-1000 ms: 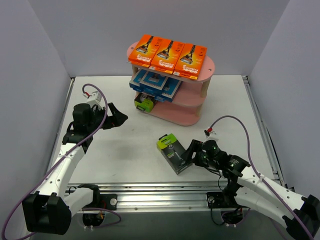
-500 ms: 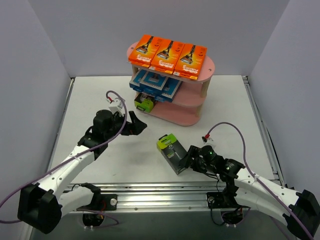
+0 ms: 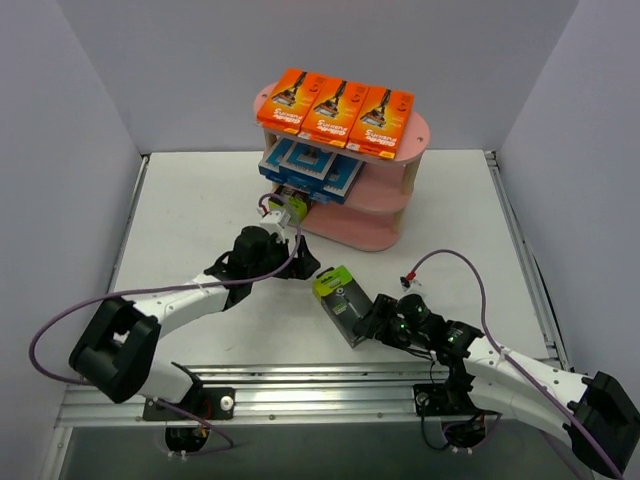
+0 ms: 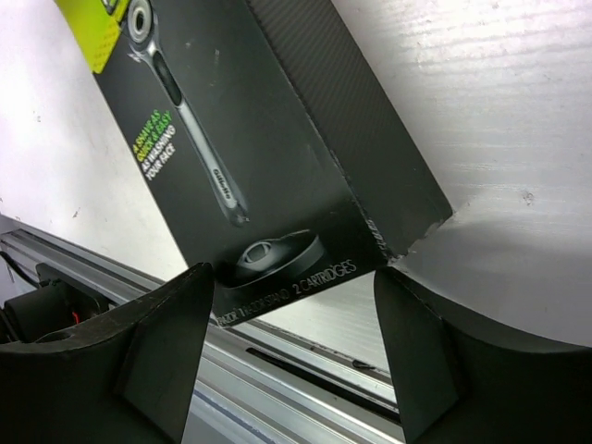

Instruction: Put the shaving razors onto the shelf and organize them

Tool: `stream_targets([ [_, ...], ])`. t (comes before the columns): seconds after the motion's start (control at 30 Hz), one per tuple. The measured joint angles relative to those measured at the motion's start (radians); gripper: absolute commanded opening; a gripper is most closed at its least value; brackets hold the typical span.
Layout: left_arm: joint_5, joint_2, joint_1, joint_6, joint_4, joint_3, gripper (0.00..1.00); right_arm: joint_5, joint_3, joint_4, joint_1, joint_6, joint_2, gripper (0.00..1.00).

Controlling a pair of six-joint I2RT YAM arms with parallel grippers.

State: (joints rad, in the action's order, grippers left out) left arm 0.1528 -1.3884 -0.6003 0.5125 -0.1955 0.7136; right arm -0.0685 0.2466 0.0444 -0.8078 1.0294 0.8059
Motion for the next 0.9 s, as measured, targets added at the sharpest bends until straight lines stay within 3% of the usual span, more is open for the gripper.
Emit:
stream_targets([
  [0.33, 0.055, -0.226, -0.012, -0.001, -0.241, 0.006, 1.00, -0.002, -0.015, 0.021, 0.000, 0.015, -0.014, 0.68],
  [0.43, 0.085, -0.267, -0.025, 0.003, -0.294, 0.008, 0.92, 0.001, -0.015, 0.020, 0.000, 0.014, -0.014, 0.69],
  [0.67, 0.154, -0.296, -0.060, 0.027, -0.396, -0.004, 0.91, 0.001, -0.010, 0.023, 0.033, -0.006, 0.005, 0.69],
  [0.9, 0.172, -0.293, -0.080, 0.085, -0.544, -0.129, 0.89, -0.023, 0.017, 0.027, 0.170, -0.069, 0.051, 0.69],
])
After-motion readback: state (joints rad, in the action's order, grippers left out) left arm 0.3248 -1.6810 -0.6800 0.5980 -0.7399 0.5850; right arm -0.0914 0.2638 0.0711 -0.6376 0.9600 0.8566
